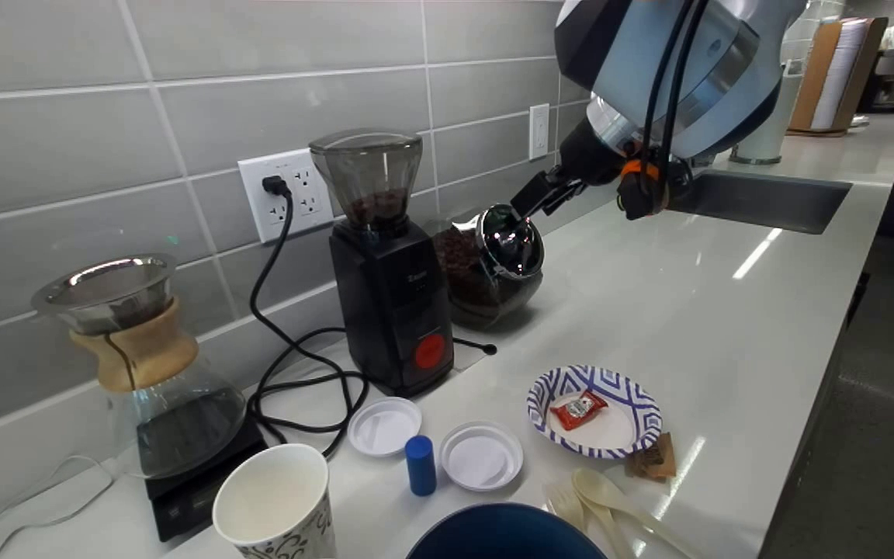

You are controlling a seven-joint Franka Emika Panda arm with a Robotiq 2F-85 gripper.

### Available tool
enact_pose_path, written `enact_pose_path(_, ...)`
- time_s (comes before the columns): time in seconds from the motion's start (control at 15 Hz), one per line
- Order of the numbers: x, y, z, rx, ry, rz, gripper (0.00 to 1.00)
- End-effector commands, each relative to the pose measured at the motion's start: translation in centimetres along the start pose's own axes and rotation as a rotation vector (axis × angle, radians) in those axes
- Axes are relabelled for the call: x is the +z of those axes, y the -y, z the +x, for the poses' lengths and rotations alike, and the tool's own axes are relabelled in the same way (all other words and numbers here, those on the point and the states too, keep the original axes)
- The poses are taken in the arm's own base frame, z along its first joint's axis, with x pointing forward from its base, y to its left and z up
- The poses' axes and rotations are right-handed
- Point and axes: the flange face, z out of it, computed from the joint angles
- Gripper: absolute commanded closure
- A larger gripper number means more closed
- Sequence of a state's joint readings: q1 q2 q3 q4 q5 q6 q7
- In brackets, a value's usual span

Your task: Remove the silver lid from the glass jar on the right and put it on the counter

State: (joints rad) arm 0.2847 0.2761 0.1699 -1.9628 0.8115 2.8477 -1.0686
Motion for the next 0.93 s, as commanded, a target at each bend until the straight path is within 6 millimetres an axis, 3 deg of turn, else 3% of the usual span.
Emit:
enact_pose_path(0.0, 1.2, -0.6, 0.5, 0.001, -0.037, -0.017, 0.0)
enact_pose_path(0.67, 2.4, -1.2, -0.6, 0.015, -0.005, -0.035, 0.0)
enact_pose_path(0.8, 2.6, -1.3, -0.6, 0.015, -0.009, -0.037, 0.04)
enact_pose_path(0.87, 2.7, -1.3, -0.7, 0.012, -0.008, -0.04, 0.11)
